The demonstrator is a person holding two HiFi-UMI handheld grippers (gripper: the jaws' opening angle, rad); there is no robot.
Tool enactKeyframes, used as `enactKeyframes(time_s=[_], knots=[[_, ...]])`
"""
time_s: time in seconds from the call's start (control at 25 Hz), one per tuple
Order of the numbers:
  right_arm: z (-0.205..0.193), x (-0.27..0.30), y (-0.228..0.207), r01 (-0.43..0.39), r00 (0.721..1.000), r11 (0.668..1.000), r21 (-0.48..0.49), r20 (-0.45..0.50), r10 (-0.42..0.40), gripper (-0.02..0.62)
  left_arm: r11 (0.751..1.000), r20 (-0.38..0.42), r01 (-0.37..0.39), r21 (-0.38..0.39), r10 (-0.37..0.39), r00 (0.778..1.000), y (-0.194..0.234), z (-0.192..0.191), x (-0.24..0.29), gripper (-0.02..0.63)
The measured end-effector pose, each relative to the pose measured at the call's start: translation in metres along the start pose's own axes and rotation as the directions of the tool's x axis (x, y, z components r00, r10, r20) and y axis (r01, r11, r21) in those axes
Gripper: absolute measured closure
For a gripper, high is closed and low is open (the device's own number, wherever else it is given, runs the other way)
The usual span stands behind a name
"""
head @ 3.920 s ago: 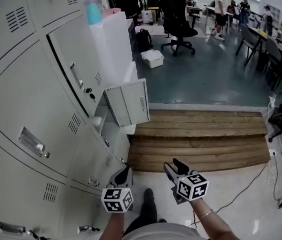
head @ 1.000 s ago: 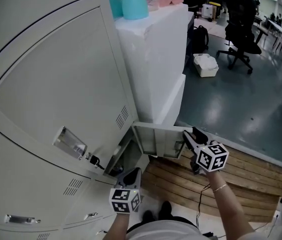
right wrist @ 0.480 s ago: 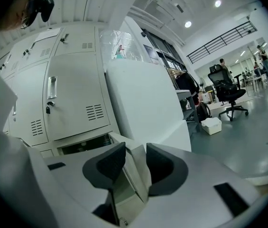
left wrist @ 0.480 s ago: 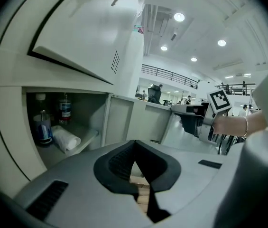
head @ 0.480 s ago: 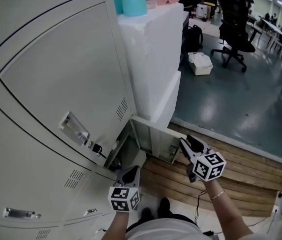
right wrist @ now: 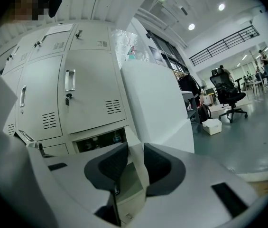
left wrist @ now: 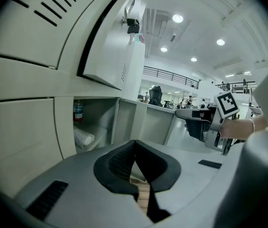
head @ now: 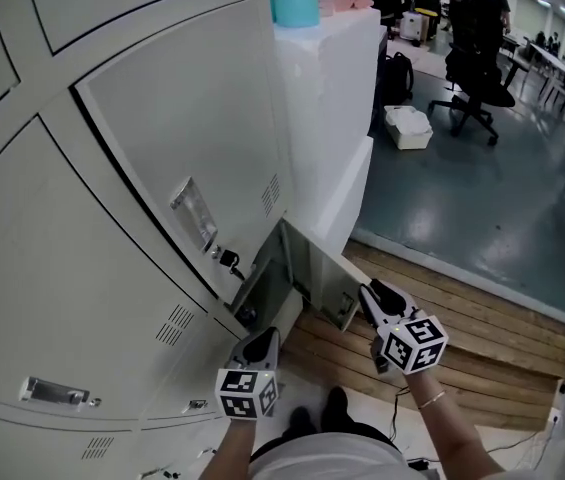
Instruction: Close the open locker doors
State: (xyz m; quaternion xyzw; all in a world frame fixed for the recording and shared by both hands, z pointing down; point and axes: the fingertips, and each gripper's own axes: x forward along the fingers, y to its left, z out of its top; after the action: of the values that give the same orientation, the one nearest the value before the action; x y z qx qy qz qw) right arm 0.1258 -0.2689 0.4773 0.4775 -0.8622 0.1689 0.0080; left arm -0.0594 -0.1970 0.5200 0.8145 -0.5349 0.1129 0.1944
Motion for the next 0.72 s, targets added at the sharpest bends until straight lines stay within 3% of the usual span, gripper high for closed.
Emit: enactKeyframes(time_s=[0.48, 0.6, 0.72], knots=[[-0.022, -0.009, 0.051, 0.015, 1.0, 1.0, -0.017, -0.013, -0.016, 0.526, 1.0, 0.004, -0.016, -0.016, 0.016, 1.0, 0.025, -0.018, -0.044, 0.586], [-0.02, -0.015, 0.043, 0.039, 0.999, 0.999, 0.016, 0.012, -0.039, 0.445, 0.999, 0.004, -0.021, -0.027, 0.021, 1.0, 0.03, -0.022, -0.051, 0.586], [-0.014, -0.019, 0.031, 0.034, 0.999, 0.999, 0.024, 0.027, -0.034, 0.411, 0.999, 0.006, -0.022, -0.03, 0.022, 1.0, 0.033, -0.023, -0.052, 0.586]])
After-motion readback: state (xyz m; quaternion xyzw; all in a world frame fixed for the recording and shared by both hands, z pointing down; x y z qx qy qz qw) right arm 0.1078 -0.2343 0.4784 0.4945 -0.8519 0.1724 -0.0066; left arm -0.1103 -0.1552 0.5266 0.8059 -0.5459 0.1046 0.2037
